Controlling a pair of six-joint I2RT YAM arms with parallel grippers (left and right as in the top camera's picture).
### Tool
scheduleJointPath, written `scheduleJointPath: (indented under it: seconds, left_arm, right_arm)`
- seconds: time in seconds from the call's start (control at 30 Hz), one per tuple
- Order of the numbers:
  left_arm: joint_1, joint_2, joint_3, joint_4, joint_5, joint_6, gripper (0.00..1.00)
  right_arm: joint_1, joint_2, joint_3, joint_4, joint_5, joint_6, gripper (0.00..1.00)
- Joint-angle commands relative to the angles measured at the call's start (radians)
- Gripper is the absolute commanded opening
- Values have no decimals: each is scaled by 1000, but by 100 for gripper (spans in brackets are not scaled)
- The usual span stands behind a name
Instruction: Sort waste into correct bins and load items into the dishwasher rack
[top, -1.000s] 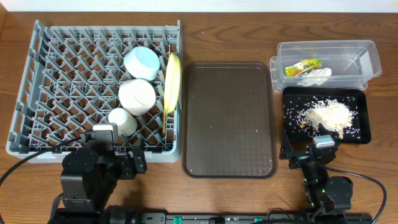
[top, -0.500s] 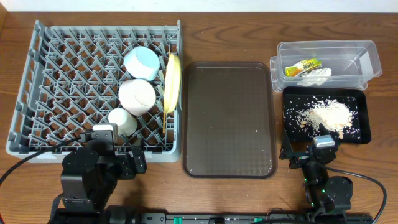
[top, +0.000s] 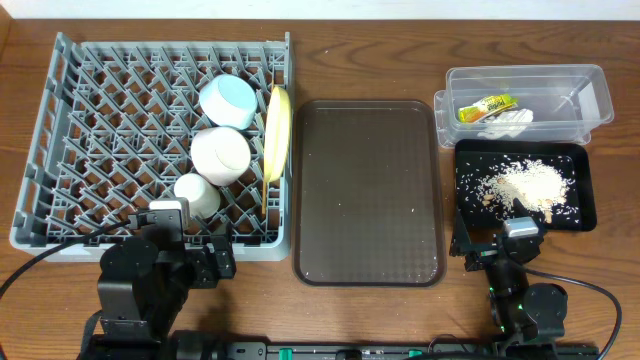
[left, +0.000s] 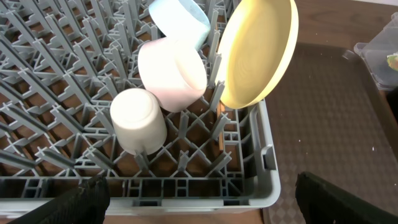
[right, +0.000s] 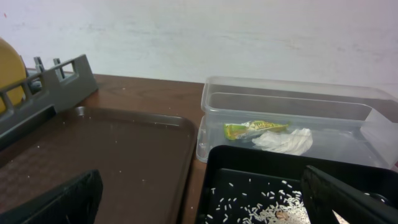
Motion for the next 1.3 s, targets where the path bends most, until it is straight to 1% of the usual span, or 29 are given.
scheduleJointPath:
  seconds: [0.0,0.13,0.17,0.37,0.47,0.57,0.77,0.93,1.0,1.2,1.27]
  left_arm:
    - [-5,-3,-3,4,5,-5,96]
    - [-5,-3,-3,4,5,-5,96]
    - [-5,-3,-3,5,5,-5,98]
    - [-5,-42,-14,-13,-50,3,98]
    - [-5,-99,-66,5,-89,2,98]
    - [-5,-183,-160,36,-89,2,98]
    - [-5,-364,-405,237,-89,-3,98]
    - [-5,-462,-571,435,-89,-6,98]
    - [-5,-479,-615,497,-89,-6,98]
    - [-5,-478,-754,764,-97,-6,98]
    - [-5,-478,-795,838,-125,-27,98]
  right_arm:
    - [10,-6,-2,-4,16,-12,99]
    - [10,-6,-2,-4,16,-12,99]
    - [10,-6,-2,-4,16,-12,99]
    - [10,-6,-2,-4,16,-12,99]
    - [10,-6,-2,-4,16,-12,99]
    - [10,-6,-2,-4,16,-12,99]
    - [10,-6,-2,-4,16,-12,99]
    - [10,-6,-2,-4,16,-12,99]
    - [10,-6,-2,-4,16,-12,99]
    - [10,-6,-2,-4,16,-12,99]
    - [10,-6,-2,-4,16,-12,99]
